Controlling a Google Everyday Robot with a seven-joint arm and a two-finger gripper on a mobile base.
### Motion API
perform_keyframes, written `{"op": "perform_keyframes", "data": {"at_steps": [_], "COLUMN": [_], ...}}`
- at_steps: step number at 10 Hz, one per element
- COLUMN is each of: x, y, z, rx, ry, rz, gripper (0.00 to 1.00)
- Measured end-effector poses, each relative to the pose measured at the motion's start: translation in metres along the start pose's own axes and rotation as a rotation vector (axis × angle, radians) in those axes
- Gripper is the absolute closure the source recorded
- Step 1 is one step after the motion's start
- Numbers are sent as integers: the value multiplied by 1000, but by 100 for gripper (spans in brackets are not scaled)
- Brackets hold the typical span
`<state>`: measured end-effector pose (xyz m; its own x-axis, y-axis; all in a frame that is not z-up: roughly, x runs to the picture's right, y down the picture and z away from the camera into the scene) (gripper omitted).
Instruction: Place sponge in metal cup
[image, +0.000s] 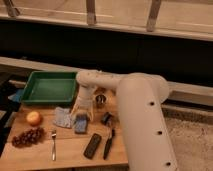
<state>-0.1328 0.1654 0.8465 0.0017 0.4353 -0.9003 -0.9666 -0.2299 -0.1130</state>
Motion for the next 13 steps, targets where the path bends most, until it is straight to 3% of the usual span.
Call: {"op": "perform_keyframes", "data": {"at_steps": [2,5,8,9,13], "x": [-1,0,5,10,34], "y": [5,6,1,-2,-26], "z": [6,5,-16,-32,-116], "rx": [5,29,32,29,38], "ry": [11,-3,-61,-101,-269], "rz": [-10,-4,11,17,77], "gripper": [32,63,92,99,100]}}
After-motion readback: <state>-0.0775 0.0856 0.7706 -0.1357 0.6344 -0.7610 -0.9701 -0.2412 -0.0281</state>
